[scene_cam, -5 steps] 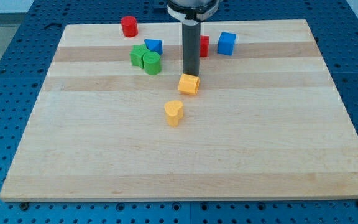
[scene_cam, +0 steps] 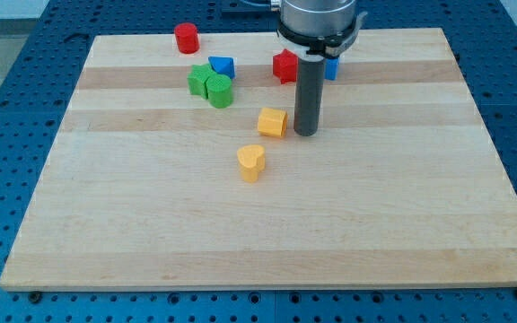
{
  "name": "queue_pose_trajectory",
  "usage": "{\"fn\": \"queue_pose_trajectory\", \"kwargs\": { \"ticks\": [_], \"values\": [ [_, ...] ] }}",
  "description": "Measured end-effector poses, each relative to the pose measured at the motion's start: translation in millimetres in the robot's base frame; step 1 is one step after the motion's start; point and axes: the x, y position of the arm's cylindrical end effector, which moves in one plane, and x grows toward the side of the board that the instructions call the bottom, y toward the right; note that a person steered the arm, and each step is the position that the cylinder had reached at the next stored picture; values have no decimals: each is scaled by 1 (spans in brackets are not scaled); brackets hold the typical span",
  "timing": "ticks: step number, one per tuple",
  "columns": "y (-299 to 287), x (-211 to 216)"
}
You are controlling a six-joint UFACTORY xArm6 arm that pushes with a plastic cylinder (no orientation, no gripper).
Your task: Move the yellow hexagon closer to the yellow heart
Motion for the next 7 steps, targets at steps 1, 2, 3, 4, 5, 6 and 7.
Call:
{"fn": "queue_pose_trajectory", "kwargs": {
  "ticks": [1,2,3,4,5,6,7],
  "values": [
    [5,-23],
    [-3,-46],
    [-13,-31],
    [-13,-6],
    [-14,2],
    [-10,-10],
    [-12,-9]
  ]
}}
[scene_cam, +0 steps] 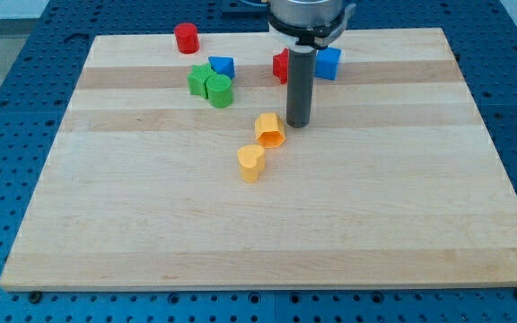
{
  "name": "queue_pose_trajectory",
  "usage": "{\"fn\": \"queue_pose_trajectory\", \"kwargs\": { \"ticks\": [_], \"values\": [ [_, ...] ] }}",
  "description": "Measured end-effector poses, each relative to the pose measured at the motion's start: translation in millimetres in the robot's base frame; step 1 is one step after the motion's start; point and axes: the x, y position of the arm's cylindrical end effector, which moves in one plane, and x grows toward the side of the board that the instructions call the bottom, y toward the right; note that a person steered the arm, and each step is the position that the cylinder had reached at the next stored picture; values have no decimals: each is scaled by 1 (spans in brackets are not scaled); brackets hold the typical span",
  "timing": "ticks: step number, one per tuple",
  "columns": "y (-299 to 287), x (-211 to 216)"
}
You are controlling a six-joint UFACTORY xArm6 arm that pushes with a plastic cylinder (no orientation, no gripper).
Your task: Move the yellow hexagon closer to the yellow heart
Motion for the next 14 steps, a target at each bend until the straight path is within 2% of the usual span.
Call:
{"fn": "queue_pose_trajectory", "kwargs": {
  "ticks": [2,3,4,6,7,8,9,11,13,14],
  "values": [
    [-25,9],
    [-24,9],
    [-10,-9],
    [-16,-6],
    [-13,27],
    [-12,32],
    [4,0],
    [-42,-10],
    [-44,44],
    [-14,-5]
  ]
}}
